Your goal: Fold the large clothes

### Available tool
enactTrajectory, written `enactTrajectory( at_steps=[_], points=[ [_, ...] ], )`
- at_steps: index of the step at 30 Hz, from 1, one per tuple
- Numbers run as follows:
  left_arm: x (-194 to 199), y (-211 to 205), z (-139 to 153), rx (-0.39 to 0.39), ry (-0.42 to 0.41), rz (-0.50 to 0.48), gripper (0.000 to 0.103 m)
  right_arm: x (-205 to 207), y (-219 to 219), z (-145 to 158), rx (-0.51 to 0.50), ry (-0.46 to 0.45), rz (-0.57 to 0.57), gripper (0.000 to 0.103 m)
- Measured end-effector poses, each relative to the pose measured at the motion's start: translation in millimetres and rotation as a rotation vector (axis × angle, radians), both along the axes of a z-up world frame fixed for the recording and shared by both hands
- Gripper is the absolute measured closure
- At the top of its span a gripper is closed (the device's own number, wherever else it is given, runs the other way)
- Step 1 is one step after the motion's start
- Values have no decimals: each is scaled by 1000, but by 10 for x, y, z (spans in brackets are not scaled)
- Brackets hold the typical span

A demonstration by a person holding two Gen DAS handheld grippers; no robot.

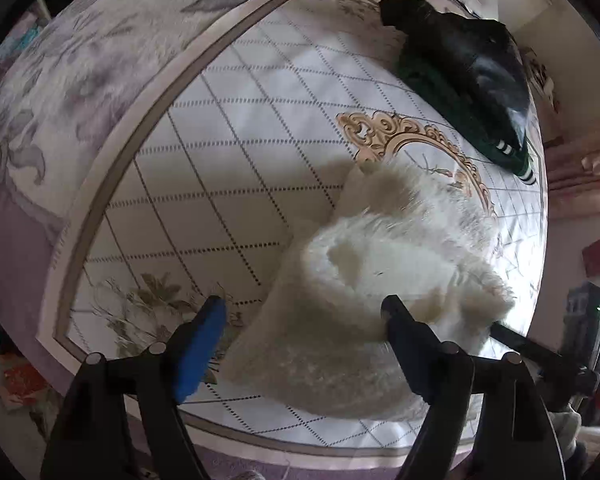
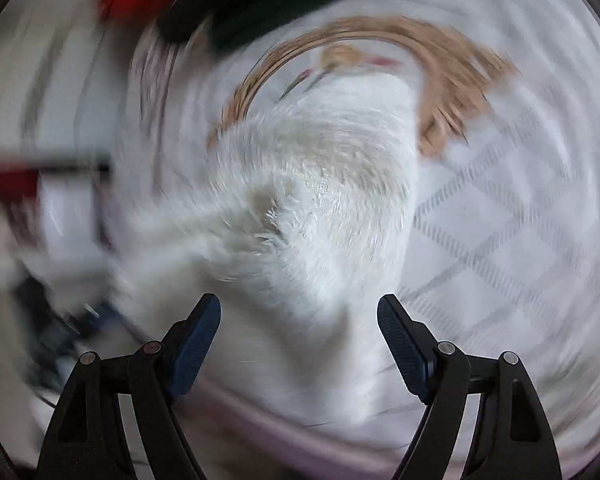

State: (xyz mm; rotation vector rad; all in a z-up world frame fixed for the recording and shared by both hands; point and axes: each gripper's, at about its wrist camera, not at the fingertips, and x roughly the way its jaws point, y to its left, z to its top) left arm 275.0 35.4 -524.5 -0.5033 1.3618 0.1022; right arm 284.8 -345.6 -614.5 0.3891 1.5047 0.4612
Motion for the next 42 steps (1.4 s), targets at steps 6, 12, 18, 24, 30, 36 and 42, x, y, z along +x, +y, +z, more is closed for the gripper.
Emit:
enactTrajectory(
  at_steps=[6, 12, 18, 24, 30, 36, 42],
  points=[
    [-142, 49, 108, 12, -89, 106, 24, 96, 131, -122, 3, -139, 36, 84],
    [-287, -150, 267, 127, -126, 71, 24, -583, -922, -782, 334, 216, -776, 83],
    [-237, -470, -79, 75, -76, 34, 24, -250, -1006, -181, 264, 118, -471, 24],
    [27, -461, -455, 64, -56, 94, 24, 276, -1270, -236, 112, 23, -408, 15],
    [225, -401, -496, 92, -79, 32, 22, 383, -940, -801, 165, 17, -269, 77],
    [338, -406, -373, 186, -98, -92, 22, -724, -1247, -1032, 308, 261, -661, 80],
    [222, -541, -179, 215, -98, -206, 22, -2106, -918, -1155, 302, 590, -496, 72]
  ],
)
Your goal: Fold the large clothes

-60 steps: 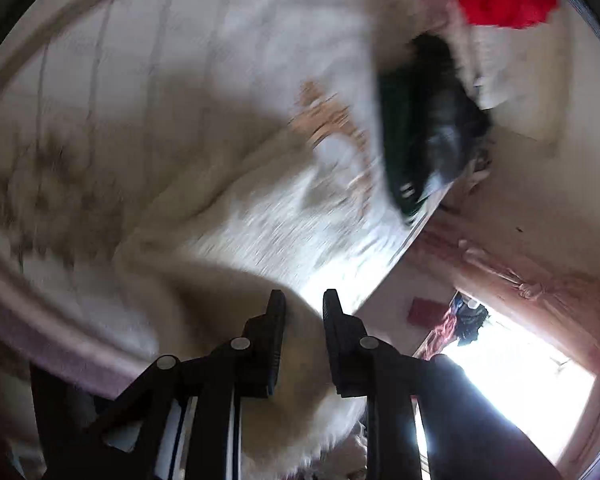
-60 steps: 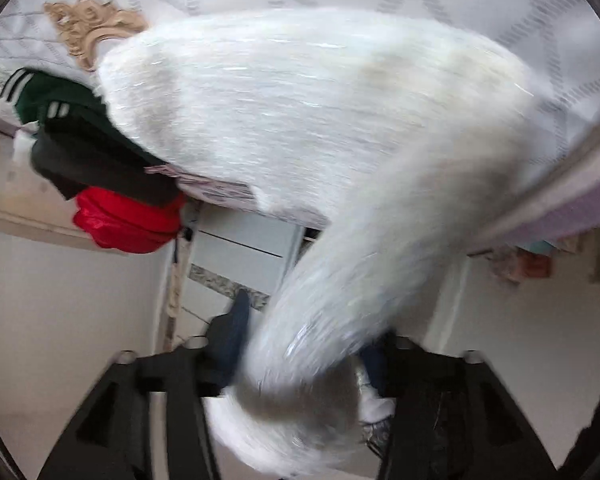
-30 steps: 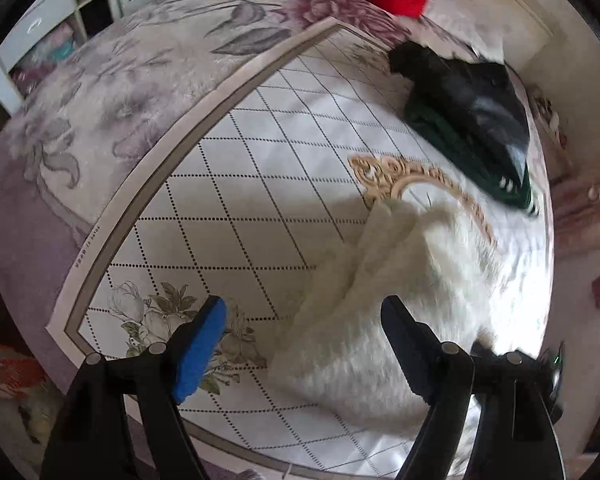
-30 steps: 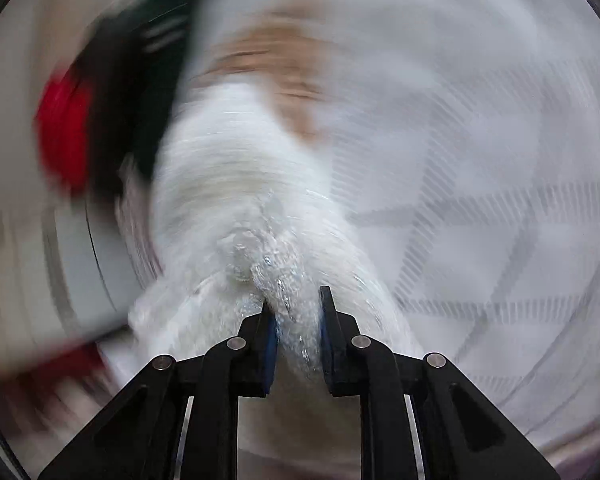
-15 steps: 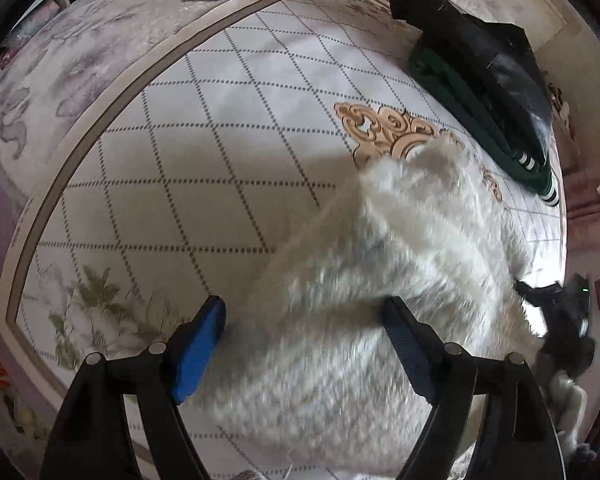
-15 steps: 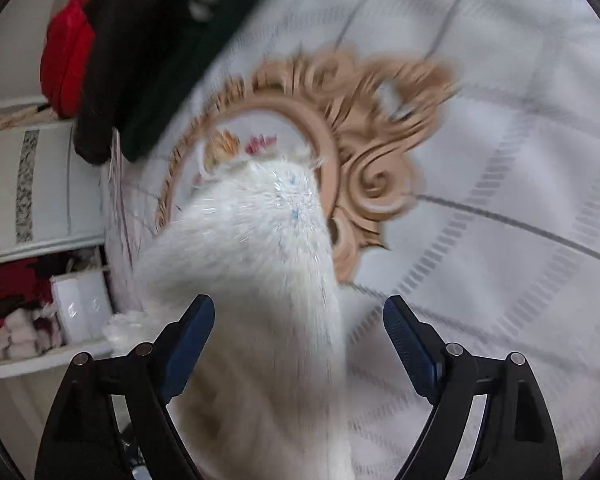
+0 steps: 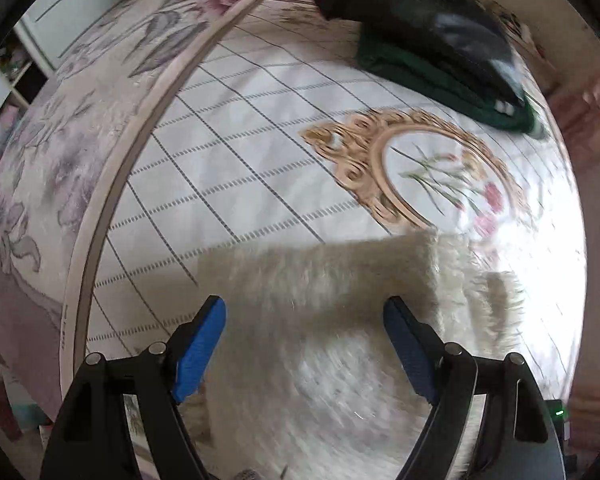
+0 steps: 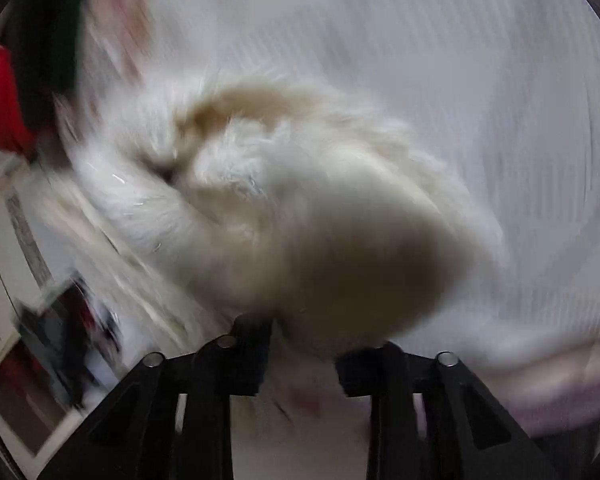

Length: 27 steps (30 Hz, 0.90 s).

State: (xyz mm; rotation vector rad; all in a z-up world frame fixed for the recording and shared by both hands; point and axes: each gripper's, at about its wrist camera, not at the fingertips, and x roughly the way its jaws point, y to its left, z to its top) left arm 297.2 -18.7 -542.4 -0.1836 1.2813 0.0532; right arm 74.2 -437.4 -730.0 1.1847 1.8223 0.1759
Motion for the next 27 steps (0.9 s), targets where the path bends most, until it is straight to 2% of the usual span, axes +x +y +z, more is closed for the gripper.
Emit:
enactTrajectory(
  at_steps=[2, 4, 5, 8, 10, 11, 13, 15, 17, 18, 19, 20, 22, 27],
  points=[
    [-172, -109, 65, -33, 14, -18, 22, -281, -36, 75, 18, 17, 37, 67],
    [-373, -275, 67, -61, 48, -25, 22, -383, -197, 291, -70, -33, 77, 28],
    [-490, -391, 28, -75, 74, -23, 22, -386, -276, 394, -106, -63, 77, 25],
    [-614, -691, -148, -84, 136, -40, 22, -227, -493, 747, -146, -206, 85, 25],
    [-618, -880, -288, -22, 146, -50, 22, -54, -528, 864, -146, -297, 125, 25],
    [-603, -956, -346, 34, 133, -64, 25, 60, -509, 887, -170, -338, 174, 25],
    [-585, -1002, -391, 75, 103, -73, 27, 283, -414, 890, -197, -401, 281, 25],
    [-577, -1022, -392, 98, 62, -100, 44, 445, -246, 860, -200, -437, 358, 25],
    [-596, -1006, -375, 101, 36, -122, 79, 589, -152, 819, -162, -476, 411, 25],
    [-613, -1004, -353, 100, 20, -135, 81, 654, -101, 799, -172, -497, 436, 26],
    [-623, -1013, -335, 102, 10, -144, 83, 788, -14, 757, -192, -516, 436, 56],
    [-639, -1028, -326, 104, -3, -155, 83, 842, 24, 703, -192, -502, 420, 62],
    [-681, -1096, -303, 96, -25, -175, 84, 904, 22, 530, -187, -456, 354, 65],
    [-779, -1324, -276, 87, -41, -262, 84, 989, 66, 402, -173, -421, 345, 65]
  ],
)
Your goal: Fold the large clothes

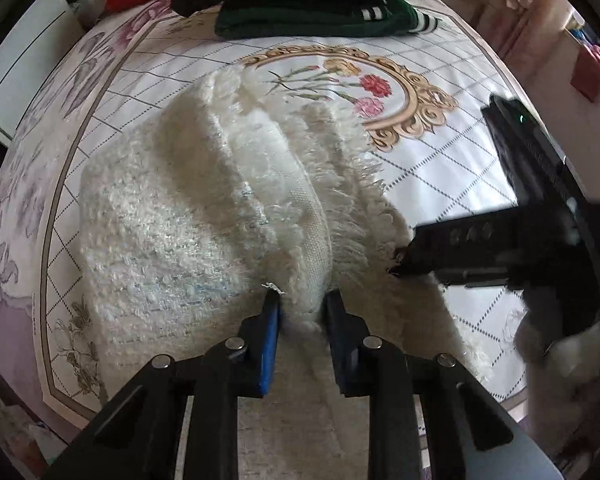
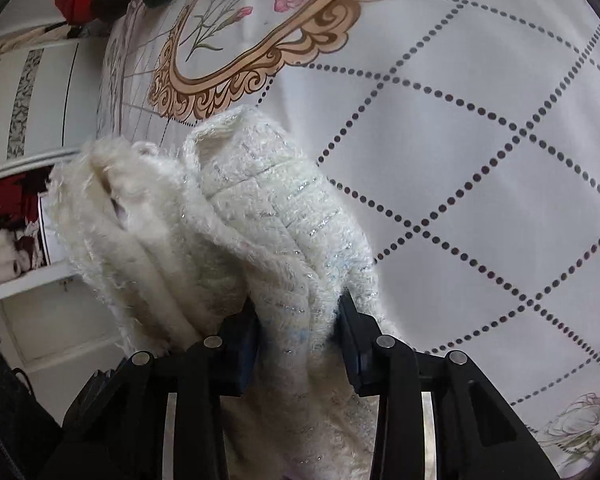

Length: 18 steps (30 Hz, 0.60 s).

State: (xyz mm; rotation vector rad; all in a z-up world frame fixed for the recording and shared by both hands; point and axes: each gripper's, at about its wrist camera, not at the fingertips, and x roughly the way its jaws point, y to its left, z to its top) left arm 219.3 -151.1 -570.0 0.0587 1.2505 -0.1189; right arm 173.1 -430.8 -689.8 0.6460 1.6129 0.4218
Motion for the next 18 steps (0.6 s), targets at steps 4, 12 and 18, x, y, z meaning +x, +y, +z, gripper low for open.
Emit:
enactTrajectory(
  at_steps=[4, 12, 18],
  points=[
    [26, 261, 31, -79, 31, 39, 75, 54, -172, 88, 16, 67, 13, 41],
    [-123, 970, 495, -300, -20, 308, 10, 170, -57, 1064, 18, -138, 28, 26],
    [-503, 1665, 512, -292, -81, 605, 10, 538, 808, 1110, -47, -205, 167, 16]
  ],
)
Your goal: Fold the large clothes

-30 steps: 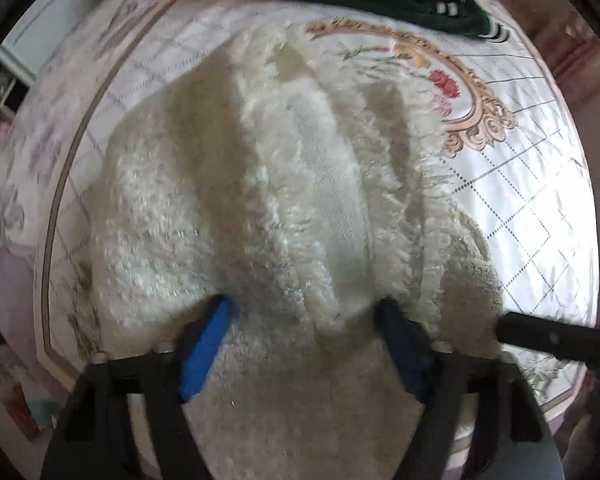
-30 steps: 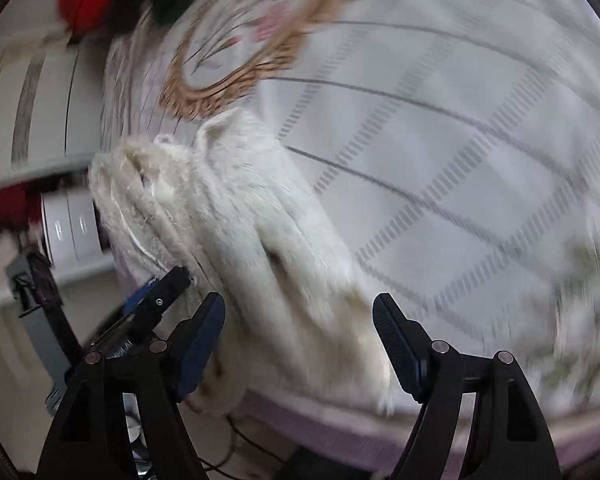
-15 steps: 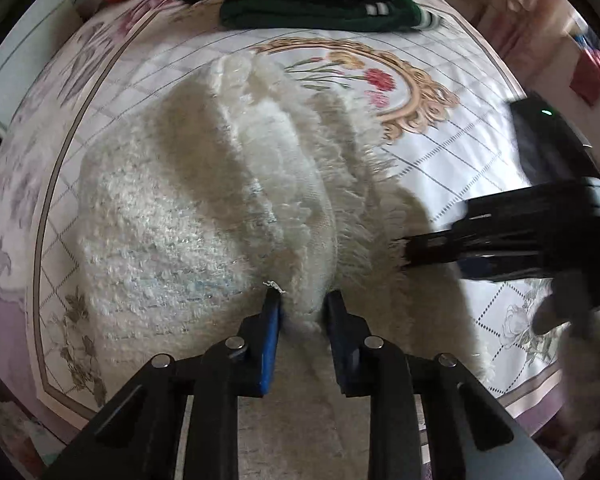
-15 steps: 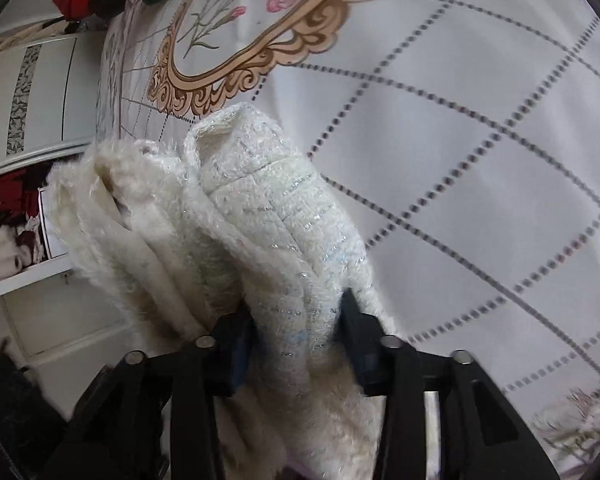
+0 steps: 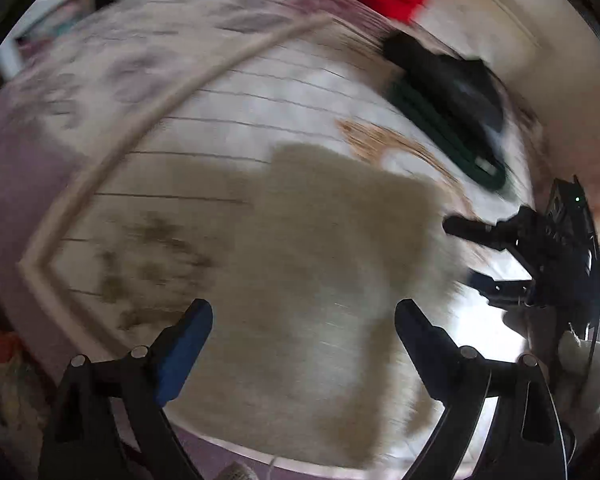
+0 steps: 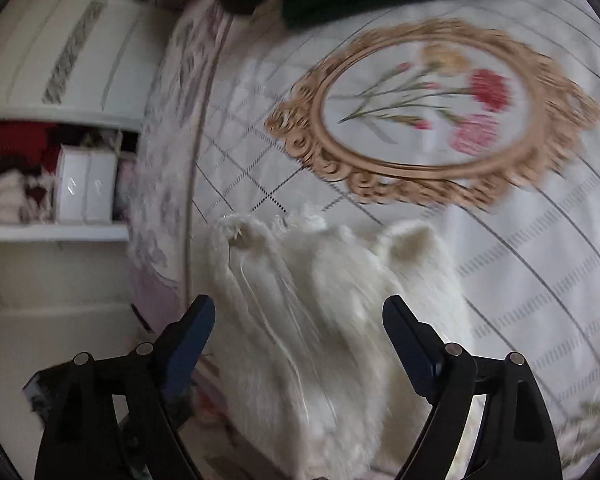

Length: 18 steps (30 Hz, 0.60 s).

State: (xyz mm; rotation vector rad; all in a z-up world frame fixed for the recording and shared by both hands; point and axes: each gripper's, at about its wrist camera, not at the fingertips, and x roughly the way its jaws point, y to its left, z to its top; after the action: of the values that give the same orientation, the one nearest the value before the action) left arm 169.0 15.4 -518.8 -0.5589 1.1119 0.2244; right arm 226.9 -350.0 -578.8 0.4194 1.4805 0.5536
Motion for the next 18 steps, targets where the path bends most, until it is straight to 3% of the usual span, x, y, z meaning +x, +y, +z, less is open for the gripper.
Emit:
enactTrajectory(
  at_steps=[2, 3, 4, 5, 8, 11, 13, 16, 18],
  points=[
    [-35, 119, -26, 36, 11, 26, 10, 112, 369, -193, -47, 45, 91, 16],
    [-51, 174, -52, 61, 24, 34, 10, 112, 498, -241, -111, 39, 119, 27],
    [-63, 210, -74, 78, 32, 38, 10, 64, 529, -207, -139, 9, 126, 76],
    [-77, 249, -95, 89, 40, 38, 10, 9, 568, -151, -166, -21, 127, 89],
    [-115, 329, -150, 91, 49, 43, 10, -150, 386, 141, -121, -66, -1, 91],
    [-92, 329, -252, 72, 68, 28, 10, -301, 31, 244, -83, -17, -160, 91],
    [-45, 310, -308, 78, 83, 7, 10, -265, -107, 58, -150, 8, -216, 91],
    [47, 234, -372, 103, 93, -43, 10, -146, -260, -453, -284, 80, -211, 90],
    [93, 179, -393, 113, 96, -74, 10, -88, -355, -498, -248, 116, -221, 89]
  ],
)
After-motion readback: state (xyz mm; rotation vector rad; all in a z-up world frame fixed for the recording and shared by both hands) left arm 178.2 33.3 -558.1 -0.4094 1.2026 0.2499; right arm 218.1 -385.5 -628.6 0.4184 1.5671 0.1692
